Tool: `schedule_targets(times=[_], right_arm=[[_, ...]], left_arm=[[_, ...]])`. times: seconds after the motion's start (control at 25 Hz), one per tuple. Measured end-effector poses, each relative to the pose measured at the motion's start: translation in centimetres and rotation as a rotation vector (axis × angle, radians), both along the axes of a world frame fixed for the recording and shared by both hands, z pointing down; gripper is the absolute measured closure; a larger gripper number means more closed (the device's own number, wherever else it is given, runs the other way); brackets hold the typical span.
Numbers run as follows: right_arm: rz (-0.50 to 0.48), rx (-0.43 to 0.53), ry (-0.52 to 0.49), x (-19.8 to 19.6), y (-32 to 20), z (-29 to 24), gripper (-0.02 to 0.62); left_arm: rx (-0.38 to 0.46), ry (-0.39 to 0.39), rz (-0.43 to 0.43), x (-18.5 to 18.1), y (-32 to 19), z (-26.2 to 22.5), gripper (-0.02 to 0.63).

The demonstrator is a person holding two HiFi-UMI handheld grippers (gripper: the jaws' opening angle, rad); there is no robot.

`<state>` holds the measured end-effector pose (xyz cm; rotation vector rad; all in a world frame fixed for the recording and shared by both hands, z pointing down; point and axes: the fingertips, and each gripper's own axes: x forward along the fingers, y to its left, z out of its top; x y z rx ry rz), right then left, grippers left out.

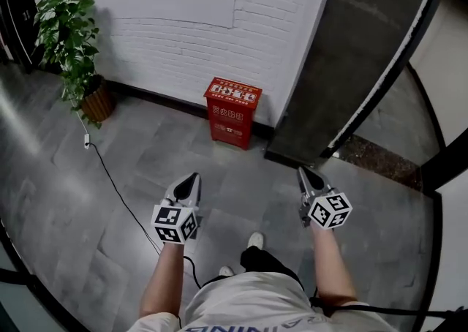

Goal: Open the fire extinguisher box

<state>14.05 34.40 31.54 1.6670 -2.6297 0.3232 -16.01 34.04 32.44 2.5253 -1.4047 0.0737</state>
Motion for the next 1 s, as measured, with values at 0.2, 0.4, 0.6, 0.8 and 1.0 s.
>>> schedule_targets(times=[0.2, 0.4, 0.6, 0.8, 1.0], right_arm=[[-0.025, -0.014, -0.015, -1.0, -4.8, 1.6, 0.589], [-0.056, -0.041, -0.047, -1.5, -11.7, 3.9, 0.589], [-0.084, -0.062, -0.057, -0.2, -20.3, 4.8, 0.589], [-0.114, -0.099, -0.076, 1.3, -28.7, 6.4, 0.589], [-0.131, -0.11, -0.108, 0.7, -34.1, 7.3, 0.589]], left_arm=[[-0.016, -0.012, -0.013, -0.3, -3.9, 1.1, 0.6], [-0.025, -0.044, -0.038, -0.2, -10.2, 1.7, 0.6], [-0.056, -0.06, -0.052, 2.3, -18.9, 2.6, 0.6], [-0.056, -0.095, -0.054, 4.9, -27.4, 2.1, 0.6], [-0.052, -0.12, -0.046, 5.6, -33.0, 1.4, 0.6]])
